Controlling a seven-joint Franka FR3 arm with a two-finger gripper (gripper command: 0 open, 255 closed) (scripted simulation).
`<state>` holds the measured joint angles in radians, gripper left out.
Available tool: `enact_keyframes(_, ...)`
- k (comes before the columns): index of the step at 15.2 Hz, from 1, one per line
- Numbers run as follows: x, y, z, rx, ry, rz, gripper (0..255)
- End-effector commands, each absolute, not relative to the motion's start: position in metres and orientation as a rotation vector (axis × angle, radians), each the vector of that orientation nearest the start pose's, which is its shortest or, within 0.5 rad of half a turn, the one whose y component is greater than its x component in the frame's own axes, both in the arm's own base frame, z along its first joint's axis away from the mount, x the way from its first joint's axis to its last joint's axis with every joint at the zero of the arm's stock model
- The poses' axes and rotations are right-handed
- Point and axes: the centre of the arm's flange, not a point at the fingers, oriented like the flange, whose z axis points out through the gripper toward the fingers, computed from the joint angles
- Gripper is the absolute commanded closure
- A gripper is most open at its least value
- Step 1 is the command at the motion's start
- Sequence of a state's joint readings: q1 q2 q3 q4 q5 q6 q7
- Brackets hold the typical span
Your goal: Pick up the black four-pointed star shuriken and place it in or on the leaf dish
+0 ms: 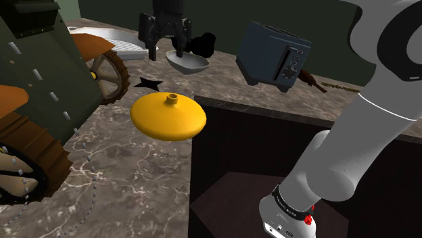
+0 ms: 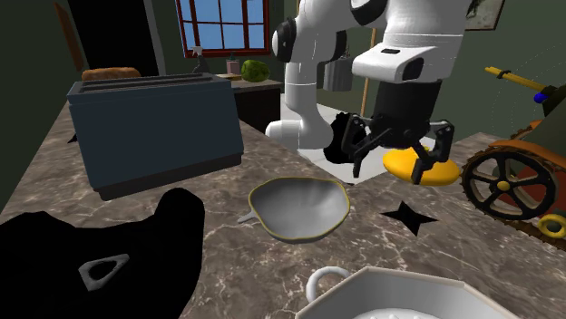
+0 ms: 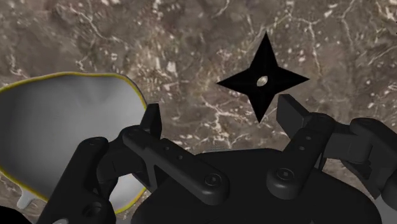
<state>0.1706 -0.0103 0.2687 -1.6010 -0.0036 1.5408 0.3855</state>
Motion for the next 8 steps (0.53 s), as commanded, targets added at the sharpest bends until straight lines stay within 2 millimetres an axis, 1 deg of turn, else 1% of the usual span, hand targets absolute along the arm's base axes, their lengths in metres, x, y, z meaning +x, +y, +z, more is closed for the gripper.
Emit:
enact_keyframes(1, 0.4947, 0.2339, 0.6028, -3.165, -0.085, 0.068, 0)
enact_keyframes(2, 0.4946, 0.2338, 0.5998, -3.165, -0.085, 0.068, 0)
enact_keyframes(8, 0.4946, 0.2338, 0.5998, -3.165, -0.085, 0.068, 0)
